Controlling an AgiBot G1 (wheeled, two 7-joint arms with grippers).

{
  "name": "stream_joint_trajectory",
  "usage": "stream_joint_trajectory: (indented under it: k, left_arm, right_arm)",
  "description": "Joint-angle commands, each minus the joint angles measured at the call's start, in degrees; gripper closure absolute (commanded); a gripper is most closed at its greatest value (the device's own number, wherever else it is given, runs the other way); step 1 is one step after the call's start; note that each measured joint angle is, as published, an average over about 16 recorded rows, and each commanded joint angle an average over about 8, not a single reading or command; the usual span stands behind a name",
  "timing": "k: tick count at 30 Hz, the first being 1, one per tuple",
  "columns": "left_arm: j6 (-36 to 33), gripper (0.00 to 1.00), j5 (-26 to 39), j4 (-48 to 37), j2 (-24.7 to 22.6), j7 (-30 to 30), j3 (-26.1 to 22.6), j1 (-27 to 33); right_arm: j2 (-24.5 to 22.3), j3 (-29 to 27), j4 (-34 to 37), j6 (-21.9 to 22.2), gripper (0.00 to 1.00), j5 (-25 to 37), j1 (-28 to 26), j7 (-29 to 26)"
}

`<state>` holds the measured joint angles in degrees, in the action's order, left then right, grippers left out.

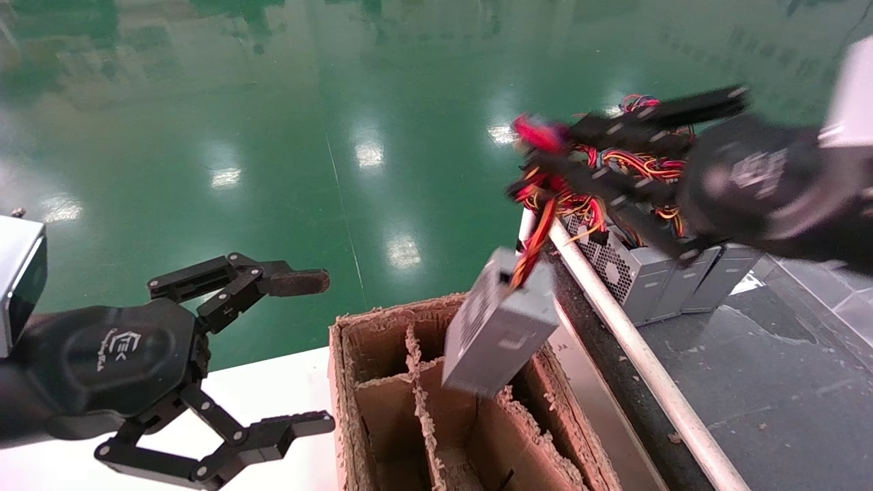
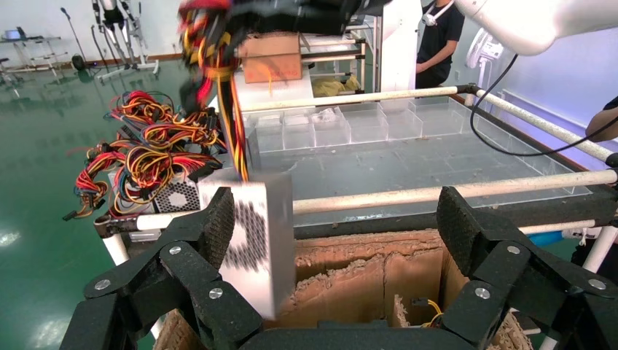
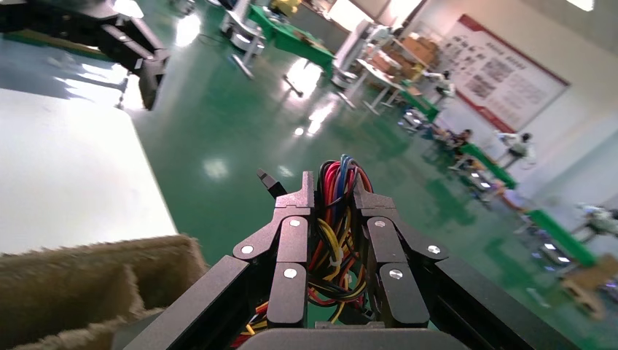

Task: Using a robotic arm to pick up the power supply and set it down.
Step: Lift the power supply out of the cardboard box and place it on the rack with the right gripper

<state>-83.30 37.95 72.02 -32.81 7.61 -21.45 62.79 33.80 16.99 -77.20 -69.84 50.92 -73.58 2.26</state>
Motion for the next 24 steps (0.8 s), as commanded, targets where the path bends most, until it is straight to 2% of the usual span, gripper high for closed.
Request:
stream_joint_trajectory:
  k: [1, 11, 24]
  left_arm:
    - [0.00, 0.00, 0.00, 0.00, 0.00, 0.00, 0.00, 0.00]
    - [0.00, 0.00, 0.00, 0.00, 0.00, 0.00, 0.00, 0.00]
    - [0.00, 0.00, -0.01, 0.00, 0.00, 0.00, -0.01, 0.00]
  right_arm:
    - [-1.69, -1.20, -0.16, -0.23, 1.00, -0.87, -0.40, 0.02]
    - [-11.86, -4.21, -0.43, -2.46, 1.00, -0.53, -1.49, -1.70]
    - [-27.38, -8.62, -0.19, -4.71, 1.00, -4.06, 5.44, -2.28]
